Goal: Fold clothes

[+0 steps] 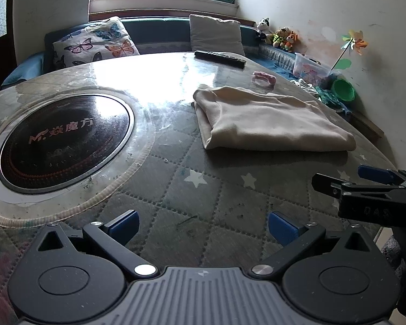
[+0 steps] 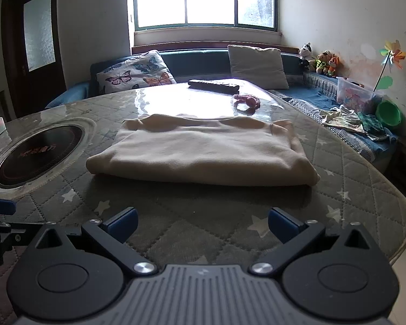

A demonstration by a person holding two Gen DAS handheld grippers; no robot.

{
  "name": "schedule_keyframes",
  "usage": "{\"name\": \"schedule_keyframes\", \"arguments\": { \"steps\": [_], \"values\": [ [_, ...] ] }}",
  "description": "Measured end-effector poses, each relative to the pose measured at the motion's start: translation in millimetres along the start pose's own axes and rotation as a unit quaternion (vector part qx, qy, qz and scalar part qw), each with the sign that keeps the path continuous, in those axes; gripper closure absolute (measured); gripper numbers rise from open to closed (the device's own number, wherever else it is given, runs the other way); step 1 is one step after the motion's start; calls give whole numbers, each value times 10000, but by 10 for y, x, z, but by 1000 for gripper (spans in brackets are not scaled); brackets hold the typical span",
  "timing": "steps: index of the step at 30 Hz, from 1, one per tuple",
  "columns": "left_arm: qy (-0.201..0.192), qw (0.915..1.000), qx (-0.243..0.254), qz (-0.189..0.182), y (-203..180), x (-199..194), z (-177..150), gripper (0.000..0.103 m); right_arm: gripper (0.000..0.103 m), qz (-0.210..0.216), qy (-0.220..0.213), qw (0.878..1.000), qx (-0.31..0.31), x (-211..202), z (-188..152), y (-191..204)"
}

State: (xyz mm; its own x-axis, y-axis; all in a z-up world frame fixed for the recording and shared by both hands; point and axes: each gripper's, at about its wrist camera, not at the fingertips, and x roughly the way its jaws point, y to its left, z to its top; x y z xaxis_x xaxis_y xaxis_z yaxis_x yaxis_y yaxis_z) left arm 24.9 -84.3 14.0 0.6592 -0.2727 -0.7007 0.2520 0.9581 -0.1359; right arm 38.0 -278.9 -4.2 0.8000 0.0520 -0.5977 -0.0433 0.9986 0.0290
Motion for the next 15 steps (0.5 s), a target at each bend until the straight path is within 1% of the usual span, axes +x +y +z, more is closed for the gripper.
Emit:
{"name": "schedule_keyframes", "arguments": {
  "steps": [15],
  "values": [
    [-8,10000,63,-78,-48,-34,-24,0,0,15,-6,10000,73,-40,-42,-15]
  ]
}}
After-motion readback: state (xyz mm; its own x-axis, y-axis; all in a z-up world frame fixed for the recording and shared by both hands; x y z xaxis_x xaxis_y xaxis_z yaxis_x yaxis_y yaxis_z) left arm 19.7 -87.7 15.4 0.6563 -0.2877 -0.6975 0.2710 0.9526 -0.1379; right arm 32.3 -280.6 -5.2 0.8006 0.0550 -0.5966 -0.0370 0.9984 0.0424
